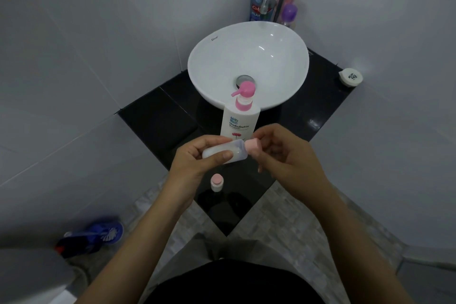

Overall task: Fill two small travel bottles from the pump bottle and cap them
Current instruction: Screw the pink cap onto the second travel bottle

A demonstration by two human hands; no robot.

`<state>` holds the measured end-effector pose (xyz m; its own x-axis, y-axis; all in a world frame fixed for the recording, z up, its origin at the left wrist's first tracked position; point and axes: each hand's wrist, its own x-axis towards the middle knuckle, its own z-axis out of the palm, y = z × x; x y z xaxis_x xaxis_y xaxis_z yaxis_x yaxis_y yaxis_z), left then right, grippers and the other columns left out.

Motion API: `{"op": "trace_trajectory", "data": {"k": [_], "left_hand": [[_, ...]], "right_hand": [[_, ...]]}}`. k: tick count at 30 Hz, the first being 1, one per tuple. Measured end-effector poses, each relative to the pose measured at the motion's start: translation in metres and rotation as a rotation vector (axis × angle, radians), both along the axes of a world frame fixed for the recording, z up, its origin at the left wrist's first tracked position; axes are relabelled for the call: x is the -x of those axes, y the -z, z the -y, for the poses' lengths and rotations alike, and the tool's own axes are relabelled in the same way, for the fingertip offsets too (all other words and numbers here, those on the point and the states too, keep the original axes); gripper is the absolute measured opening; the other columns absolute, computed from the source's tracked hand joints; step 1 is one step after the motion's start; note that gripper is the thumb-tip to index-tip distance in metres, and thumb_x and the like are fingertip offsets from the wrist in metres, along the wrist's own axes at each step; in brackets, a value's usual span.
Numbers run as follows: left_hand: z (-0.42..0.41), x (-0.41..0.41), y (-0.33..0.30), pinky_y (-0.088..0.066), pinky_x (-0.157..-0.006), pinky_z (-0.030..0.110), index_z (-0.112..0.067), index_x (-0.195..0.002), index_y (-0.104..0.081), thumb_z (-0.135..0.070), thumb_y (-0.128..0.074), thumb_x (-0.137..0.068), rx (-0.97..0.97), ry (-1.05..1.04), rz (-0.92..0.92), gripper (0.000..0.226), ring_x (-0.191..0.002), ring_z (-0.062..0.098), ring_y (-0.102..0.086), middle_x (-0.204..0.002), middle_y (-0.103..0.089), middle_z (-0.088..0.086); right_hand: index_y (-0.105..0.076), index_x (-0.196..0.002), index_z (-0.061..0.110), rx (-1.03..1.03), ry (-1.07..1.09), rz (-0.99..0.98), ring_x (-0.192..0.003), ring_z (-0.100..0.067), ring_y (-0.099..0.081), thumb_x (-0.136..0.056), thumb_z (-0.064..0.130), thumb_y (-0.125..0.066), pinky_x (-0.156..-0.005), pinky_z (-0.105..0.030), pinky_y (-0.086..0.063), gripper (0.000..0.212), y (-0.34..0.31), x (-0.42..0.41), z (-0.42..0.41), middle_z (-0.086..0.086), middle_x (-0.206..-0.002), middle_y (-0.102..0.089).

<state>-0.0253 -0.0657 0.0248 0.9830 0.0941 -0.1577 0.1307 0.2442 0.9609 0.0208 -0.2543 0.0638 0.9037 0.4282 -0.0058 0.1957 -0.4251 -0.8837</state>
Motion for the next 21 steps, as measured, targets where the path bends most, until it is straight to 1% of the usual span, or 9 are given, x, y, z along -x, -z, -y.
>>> {"op": "trace_trajectory", "data": {"k": [2, 4, 8, 9, 12, 14, 16, 19, 21], "left_hand": [[0.0009, -0.0001, -0.001, -0.053, -0.07, 0.015, -0.026, -0.091, -0.075, -0.042, -0.079, -0.061, -0.01, 0.001, -0.005, 0.034, -0.094, 0.005, -0.068, -0.099, -0.073, -0.008], [0.0022, -0.0003, -0.0029, -0.054, -0.069, 0.015, -0.028, -0.09, -0.075, -0.045, -0.079, -0.058, -0.008, 0.001, -0.007, 0.036, -0.094, 0.005, -0.068, -0.099, -0.073, -0.009], [0.0029, -0.0012, -0.0066, -0.053, -0.068, 0.014, -0.028, -0.089, -0.076, -0.043, -0.079, -0.058, 0.02, 0.001, -0.01, 0.035, -0.092, 0.004, -0.068, -0.098, -0.074, -0.01], [0.0033, -0.0012, -0.007, -0.053, -0.068, 0.015, -0.026, -0.09, -0.076, -0.041, -0.079, -0.058, 0.027, 0.003, -0.012, 0.035, -0.092, 0.005, -0.068, -0.097, -0.074, -0.009], [0.0048, -0.0009, -0.0084, -0.053, -0.07, 0.015, -0.023, -0.091, -0.075, -0.04, -0.079, -0.057, 0.033, 0.01, -0.026, 0.038, -0.093, 0.006, -0.068, -0.099, -0.074, -0.007], [0.0051, -0.0012, -0.0092, -0.053, -0.07, 0.015, -0.023, -0.091, -0.075, -0.041, -0.078, -0.057, 0.039, 0.01, -0.028, 0.038, -0.093, 0.005, -0.068, -0.098, -0.074, -0.008], [0.0049, -0.0018, -0.0101, -0.053, -0.069, 0.015, -0.021, -0.091, -0.075, -0.04, -0.077, -0.057, 0.048, 0.004, -0.029, 0.039, -0.091, 0.005, -0.068, -0.096, -0.074, -0.008], [0.0054, -0.0025, -0.0095, -0.053, -0.069, 0.016, -0.021, -0.092, -0.075, -0.041, -0.077, -0.057, 0.044, -0.006, -0.039, 0.039, -0.092, 0.007, -0.068, -0.098, -0.074, -0.007], [0.0059, -0.0024, -0.0089, -0.053, -0.069, 0.016, -0.023, -0.091, -0.075, -0.042, -0.077, -0.058, 0.037, -0.003, -0.036, 0.038, -0.092, 0.006, -0.068, -0.098, -0.074, -0.007]], "right_hand": [[-0.063, -0.087, 0.027, 0.047, 0.097, 0.013, -0.054, -0.002, -0.061, -0.08, 0.06, -0.053, -0.051, -0.01, -0.048, 0.035, -0.002, 0.0011, -0.0054, 0.012, -0.067, -0.064], [-0.063, -0.088, 0.028, 0.052, 0.122, 0.008, -0.054, -0.001, -0.059, -0.073, 0.07, -0.045, -0.051, -0.011, -0.048, 0.047, -0.0057, 0.0011, -0.0057, 0.011, -0.067, -0.064], [-0.063, -0.103, 0.024, -0.055, 0.022, 0.006, -0.066, -0.005, -0.065, -0.085, 0.04, -0.062, -0.058, -0.01, -0.05, 0.024, -0.0057, -0.0006, 0.0006, 0.011, -0.082, -0.067], [-0.064, -0.097, 0.022, -0.053, 0.043, -0.004, -0.06, -0.005, -0.064, -0.085, 0.04, -0.062, -0.053, -0.009, -0.048, 0.022, -0.005, 0.0004, -0.001, 0.011, -0.076, -0.067], [-0.063, -0.085, 0.022, -0.071, 0.147, -0.047, -0.048, -0.005, -0.059, -0.076, 0.063, -0.049, -0.047, -0.011, -0.046, 0.044, -0.0068, 0.0021, -0.0069, 0.012, -0.063, -0.064], [-0.06, -0.099, 0.026, -0.147, 0.082, -0.076, -0.059, -0.005, -0.064, -0.083, 0.059, -0.053, -0.052, -0.012, -0.048, 0.037, -0.0081, 0.0022, -0.003, 0.014, -0.078, -0.067], [-0.058, -0.109, 0.028, -0.155, -0.021, -0.055, -0.069, -0.009, -0.067, -0.086, 0.041, -0.063, -0.056, -0.012, -0.049, 0.027, -0.0089, 0.0013, 0.0021, 0.012, -0.089, -0.067], [-0.063, -0.09, 0.027, -0.089, 0.081, -0.057, -0.05, -0.007, -0.062, -0.078, 0.053, -0.06, -0.048, -0.011, -0.048, 0.028, -0.0071, 0.0024, -0.0021, 0.004, -0.072, -0.068], [-0.063, -0.091, 0.028, -0.115, 0.128, -0.083, -0.048, -0.006, -0.06, -0.073, 0.061, -0.055, -0.046, -0.012, -0.047, 0.038, -0.0067, 0.0029, -0.0041, 0.006, -0.07, -0.067]]}}
